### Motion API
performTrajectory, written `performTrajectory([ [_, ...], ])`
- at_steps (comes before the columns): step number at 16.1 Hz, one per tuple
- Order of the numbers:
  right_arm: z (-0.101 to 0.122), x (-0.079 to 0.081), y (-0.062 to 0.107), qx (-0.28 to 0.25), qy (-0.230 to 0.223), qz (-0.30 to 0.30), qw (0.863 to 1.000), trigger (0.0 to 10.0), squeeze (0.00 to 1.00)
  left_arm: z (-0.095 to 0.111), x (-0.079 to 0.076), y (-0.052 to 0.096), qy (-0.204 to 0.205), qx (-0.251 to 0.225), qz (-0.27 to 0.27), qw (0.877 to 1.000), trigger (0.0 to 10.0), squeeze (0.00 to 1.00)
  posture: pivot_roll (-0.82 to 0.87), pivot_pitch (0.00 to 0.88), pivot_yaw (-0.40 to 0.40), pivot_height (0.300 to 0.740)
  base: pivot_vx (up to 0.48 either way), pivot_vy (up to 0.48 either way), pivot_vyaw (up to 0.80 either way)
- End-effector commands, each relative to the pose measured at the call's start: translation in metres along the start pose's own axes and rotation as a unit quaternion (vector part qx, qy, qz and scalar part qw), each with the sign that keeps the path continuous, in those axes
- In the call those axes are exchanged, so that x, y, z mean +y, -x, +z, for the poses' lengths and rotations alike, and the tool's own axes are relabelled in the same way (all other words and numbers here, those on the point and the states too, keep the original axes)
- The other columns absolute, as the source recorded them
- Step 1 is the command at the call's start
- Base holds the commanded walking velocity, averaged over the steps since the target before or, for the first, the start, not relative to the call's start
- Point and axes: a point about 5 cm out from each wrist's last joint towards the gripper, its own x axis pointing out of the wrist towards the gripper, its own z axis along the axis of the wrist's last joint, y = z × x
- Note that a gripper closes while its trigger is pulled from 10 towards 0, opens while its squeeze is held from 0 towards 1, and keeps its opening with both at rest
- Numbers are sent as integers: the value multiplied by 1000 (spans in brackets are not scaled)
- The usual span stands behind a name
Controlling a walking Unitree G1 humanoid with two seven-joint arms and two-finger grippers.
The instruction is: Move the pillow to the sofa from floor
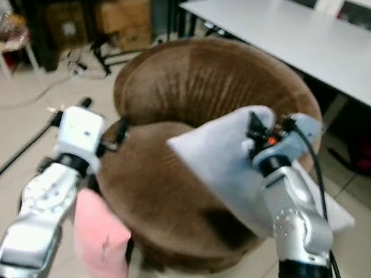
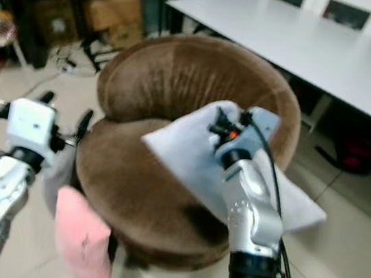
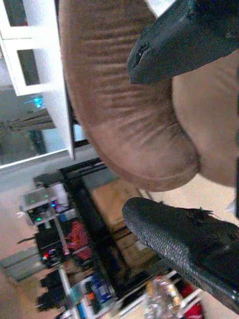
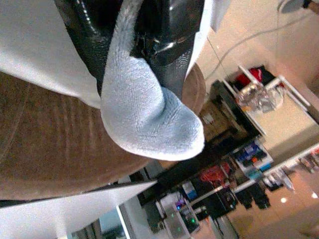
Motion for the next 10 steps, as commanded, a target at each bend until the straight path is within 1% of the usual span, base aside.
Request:
performTrajectory([
  [1, 16, 0, 1, -34, 8, 10, 999, 10000, 0, 4, -8, -2, 6, -8, -16, 1000, 10000, 0, -16, 0, 41, 740, 292, 0, -800],
  [2, 17, 1, 1, -37, 8, 14, 999, 10000, 0, 4, -8, -1, 7, -8, -17, 1000, 10000, 0, -17, 0, 43, 740, 300, 0, -800],
  [4, 20, 4, 2, -47, 9, 26, 999, 10000, 0, 4, -8, -1, 7, -9, -18, 1000, 10000, 0, -18, 0, 44, 740, 298, 0, 0],
  [6, 28, 14, 2, -59, -3, 63, 996, 10000, 0, 5, -8, -1, 7, -11, -20, 1000, 10000, 0, -18, 0, 45, 740, 298, 0, 0],
  [9, 35, 35, 5, -49, -37, 155, 986, 10000, 0, 5, -9, 0, 8, -13, -24, 1000, 10000, 0, -20, 0, 48, 740, 299, 0, 0],
  [10, 43, 45, 8, -60, -56, 190, 978, 10000, 0, 5, -9, 0, 8, -14, -26, 1000, 10000, 0, -21, 0, 49, 740, 300, 0, 0],
])
